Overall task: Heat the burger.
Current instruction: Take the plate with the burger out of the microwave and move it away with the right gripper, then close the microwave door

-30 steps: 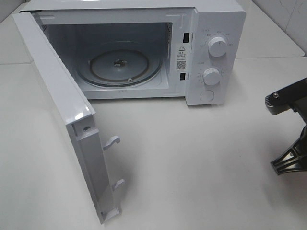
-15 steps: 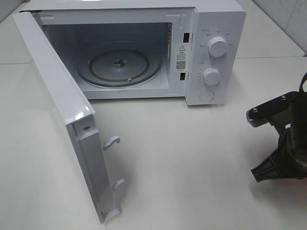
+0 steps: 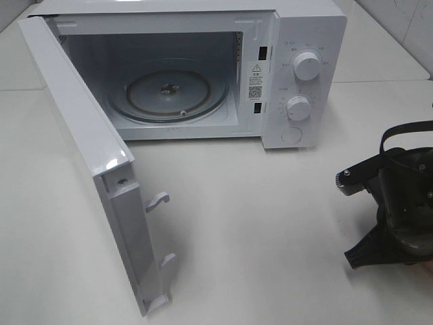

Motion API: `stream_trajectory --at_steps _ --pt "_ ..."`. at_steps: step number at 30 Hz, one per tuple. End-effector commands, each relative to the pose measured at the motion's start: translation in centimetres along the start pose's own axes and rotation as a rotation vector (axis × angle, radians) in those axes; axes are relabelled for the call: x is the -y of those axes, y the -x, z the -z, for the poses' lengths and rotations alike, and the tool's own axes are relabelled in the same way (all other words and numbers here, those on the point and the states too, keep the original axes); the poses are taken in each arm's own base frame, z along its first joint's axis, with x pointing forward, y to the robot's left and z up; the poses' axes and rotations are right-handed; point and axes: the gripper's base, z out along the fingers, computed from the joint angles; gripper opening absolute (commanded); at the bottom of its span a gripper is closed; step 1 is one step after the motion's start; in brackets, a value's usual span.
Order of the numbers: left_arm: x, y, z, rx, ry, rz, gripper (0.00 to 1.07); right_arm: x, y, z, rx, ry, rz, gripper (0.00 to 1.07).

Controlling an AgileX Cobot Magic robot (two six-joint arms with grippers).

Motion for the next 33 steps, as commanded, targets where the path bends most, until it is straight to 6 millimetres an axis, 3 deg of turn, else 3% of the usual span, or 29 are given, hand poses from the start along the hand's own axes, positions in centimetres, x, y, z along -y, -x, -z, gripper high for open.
stream_trajectory --at_steps 1,4,6,7,9,22,24,25,26,29,33 --pt "0.0 -0.1 0.1 -0.001 -0.005 0.001 0.85 0.5 0.3 0.0 0.011 -0.057 0.019 0.13" --pt "0.0 -0.1 0.1 -0.001 -0.005 0.001 0.85 0.5 0.2 0.0 0.009 -0.056 0.018 0.17" --pt "0.0 -0.1 0.1 -0.001 -0.005 0.001 0.85 0.6 0.2 0.2 0.001 -0.051 0.008 0.31" --pt "0.0 -0.1 0.1 -0.001 -0.005 0.001 0.85 0.6 0.2 0.2 0.001 -0.051 0.008 0.31" --pt "0.0 -0.1 0.1 -0.001 -0.005 0.001 0.85 0.8 0.2 0.6 0.012 -0.043 -0.002 0.42" --pt "0.0 -0.1 0.1 -0.001 -0.005 0.001 0.85 2.2 0.5 4.9 0.131 0.122 0.028 0.52" --pt "0.0 -0.1 0.1 -0.001 -0.005 0.001 0.85 2.7 0.4 6.7 0.197 0.205 0.069 0.65" --pt "0.0 -0.1 0.1 -0.001 -0.005 0.001 0.85 2.7 0.4 6.7 0.197 0.205 0.069 0.65" --pt "0.0 -0.1 0.1 -0.001 -0.005 0.001 0.85 3.0 0.2 7.3 0.21 0.224 0.094 0.72" --pt "0.0 -0.1 0.1 -0.001 -0.005 0.001 0.85 3.2 -0.2 8.0 0.219 0.253 0.116 0.78" --pt "0.0 -0.1 0.1 -0.001 -0.005 0.001 0.85 3.3 -0.5 8.4 0.215 0.278 0.148 0.78"
